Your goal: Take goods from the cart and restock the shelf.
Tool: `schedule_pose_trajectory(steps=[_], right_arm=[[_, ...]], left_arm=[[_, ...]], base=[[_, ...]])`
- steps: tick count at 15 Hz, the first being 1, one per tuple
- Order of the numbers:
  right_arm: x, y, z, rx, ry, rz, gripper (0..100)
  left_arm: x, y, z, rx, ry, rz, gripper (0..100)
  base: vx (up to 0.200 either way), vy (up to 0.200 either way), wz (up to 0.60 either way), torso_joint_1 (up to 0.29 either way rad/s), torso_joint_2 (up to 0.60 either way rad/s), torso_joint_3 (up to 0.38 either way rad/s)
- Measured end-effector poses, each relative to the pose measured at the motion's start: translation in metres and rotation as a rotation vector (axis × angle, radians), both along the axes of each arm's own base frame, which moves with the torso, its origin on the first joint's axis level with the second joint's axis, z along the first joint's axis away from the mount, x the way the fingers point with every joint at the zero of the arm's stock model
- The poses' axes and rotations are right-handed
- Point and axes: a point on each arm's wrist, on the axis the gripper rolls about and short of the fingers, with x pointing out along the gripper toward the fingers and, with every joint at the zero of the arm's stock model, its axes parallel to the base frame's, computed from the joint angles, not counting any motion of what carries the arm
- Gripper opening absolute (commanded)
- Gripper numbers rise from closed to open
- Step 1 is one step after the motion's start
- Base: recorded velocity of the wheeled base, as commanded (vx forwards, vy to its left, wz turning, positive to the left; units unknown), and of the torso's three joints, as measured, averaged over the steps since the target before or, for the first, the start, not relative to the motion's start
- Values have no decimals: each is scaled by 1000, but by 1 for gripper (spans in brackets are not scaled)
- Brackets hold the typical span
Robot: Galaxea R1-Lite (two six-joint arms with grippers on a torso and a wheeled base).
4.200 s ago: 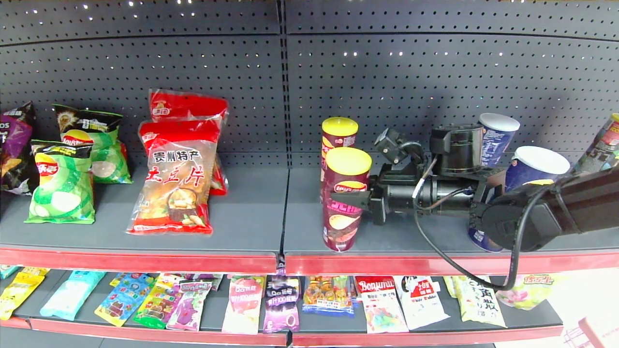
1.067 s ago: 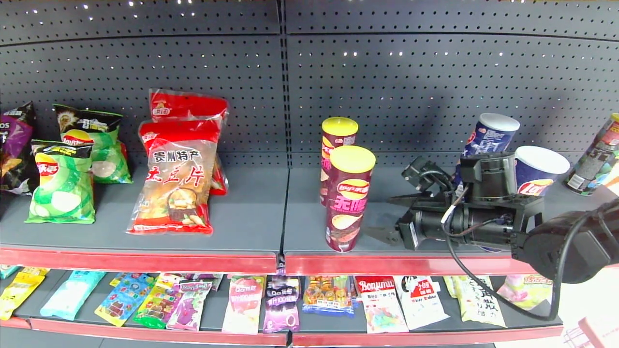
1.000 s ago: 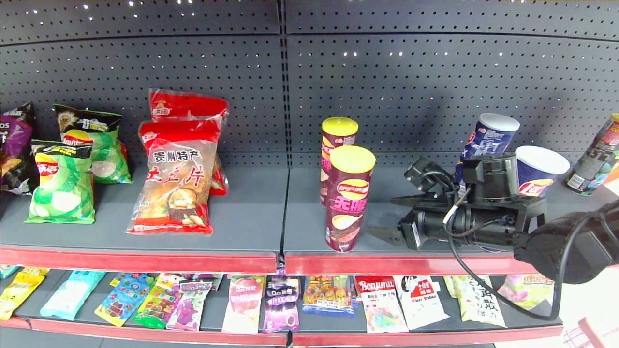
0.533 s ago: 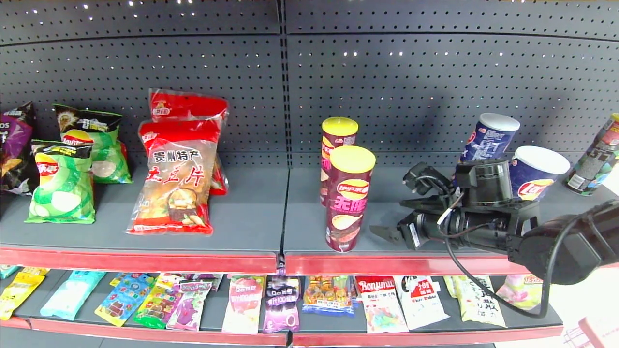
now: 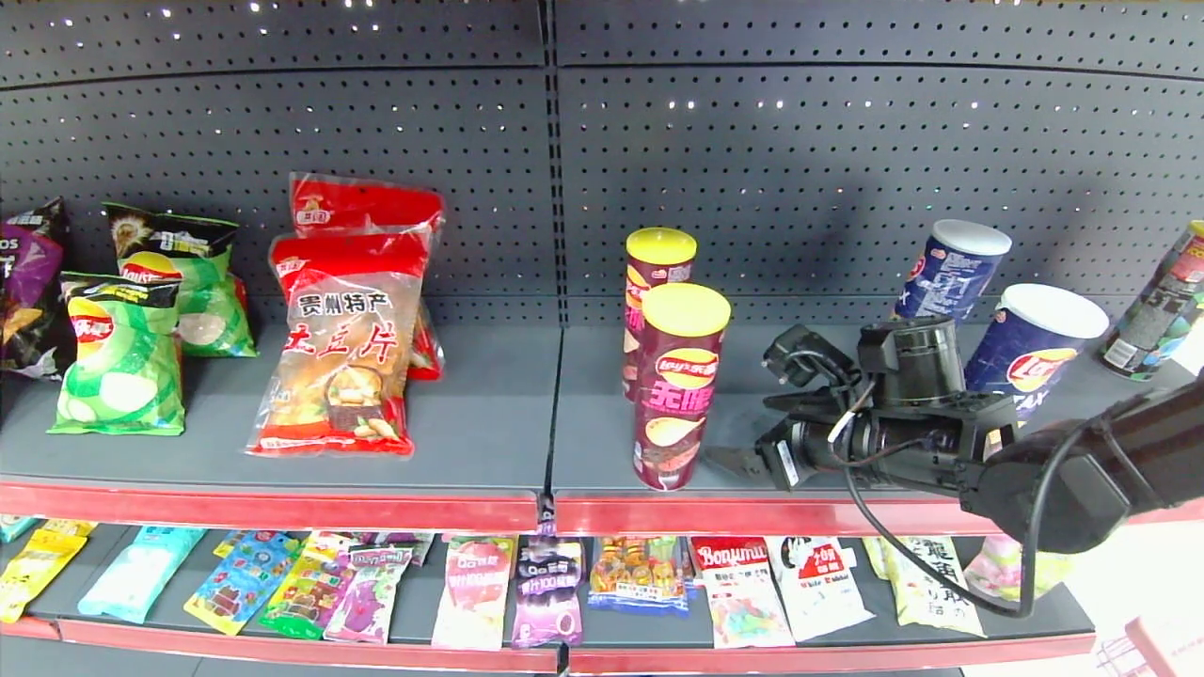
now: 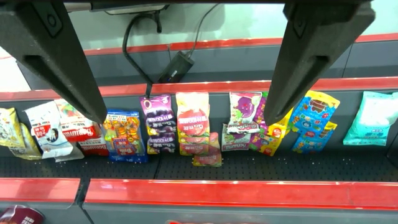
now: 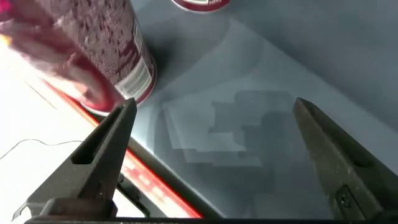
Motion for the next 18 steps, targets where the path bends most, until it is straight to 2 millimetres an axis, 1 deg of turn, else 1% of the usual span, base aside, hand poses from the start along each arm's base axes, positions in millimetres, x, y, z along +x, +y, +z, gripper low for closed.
schedule_pose_trajectory(steps=[3,9,18], right_arm=[[4,4,-1,2,-2,4,100],[6,16,-2,17,2,1,100],[7,20,-3,18,4,8,100]], left_arm=[[0,0,0,0,-1,0,100],[0,0,0,1,0,0,100],[0,0,0,0,-1,-1,100]], base=[[0,0,0,0,0,0],[0,0,0,0,0,0],[0,0,0,0,0,0]])
